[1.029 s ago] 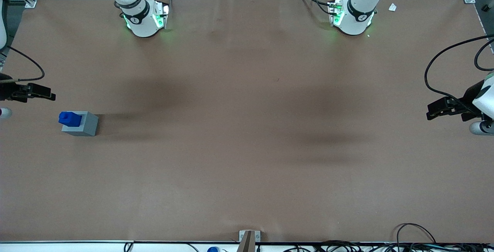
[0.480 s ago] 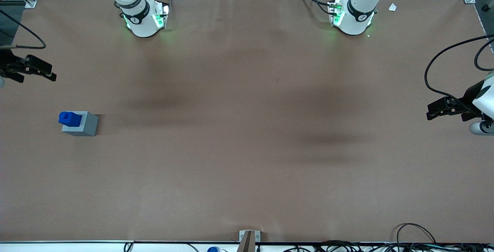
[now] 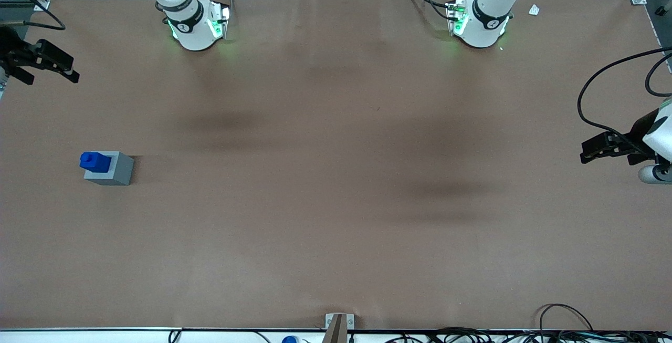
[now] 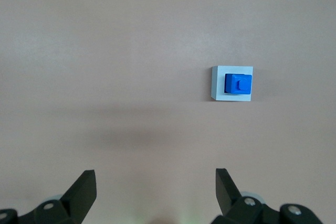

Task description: Insert blue part into gray base with right arm

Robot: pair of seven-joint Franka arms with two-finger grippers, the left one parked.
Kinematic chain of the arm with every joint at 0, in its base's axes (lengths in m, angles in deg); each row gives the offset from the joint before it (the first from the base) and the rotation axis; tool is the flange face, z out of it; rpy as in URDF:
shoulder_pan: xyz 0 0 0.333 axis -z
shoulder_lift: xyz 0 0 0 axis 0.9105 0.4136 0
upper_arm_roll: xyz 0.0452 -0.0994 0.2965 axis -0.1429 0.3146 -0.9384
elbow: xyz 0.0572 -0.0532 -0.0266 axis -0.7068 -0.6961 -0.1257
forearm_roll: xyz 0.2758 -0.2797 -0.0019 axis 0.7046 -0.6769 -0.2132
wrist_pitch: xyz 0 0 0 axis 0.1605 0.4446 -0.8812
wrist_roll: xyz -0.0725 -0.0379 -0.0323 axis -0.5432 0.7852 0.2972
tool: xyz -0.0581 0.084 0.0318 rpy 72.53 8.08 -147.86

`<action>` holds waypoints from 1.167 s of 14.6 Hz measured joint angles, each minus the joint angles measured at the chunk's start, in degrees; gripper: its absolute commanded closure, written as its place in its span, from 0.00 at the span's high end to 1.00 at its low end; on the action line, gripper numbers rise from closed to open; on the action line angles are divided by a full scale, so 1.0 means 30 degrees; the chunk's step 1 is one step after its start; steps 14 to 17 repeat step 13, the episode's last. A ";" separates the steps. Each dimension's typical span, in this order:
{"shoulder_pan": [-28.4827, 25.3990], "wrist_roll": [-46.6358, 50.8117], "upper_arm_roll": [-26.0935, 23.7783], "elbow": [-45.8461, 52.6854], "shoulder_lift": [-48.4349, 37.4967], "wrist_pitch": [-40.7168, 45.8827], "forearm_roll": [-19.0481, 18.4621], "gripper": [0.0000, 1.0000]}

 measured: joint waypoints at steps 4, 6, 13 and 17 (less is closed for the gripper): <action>-0.0061 0.0000 -0.0058 0.0104 -0.0025 -0.0088 0.0001 1.00; -0.0307 0.0002 -0.0101 0.0351 -0.0024 -0.0164 0.0001 1.00; -0.0599 0.0090 -0.0159 0.1166 0.0723 -0.0298 0.0001 1.00; -0.0599 0.0090 -0.0159 0.1166 0.0723 -0.0298 0.0001 1.00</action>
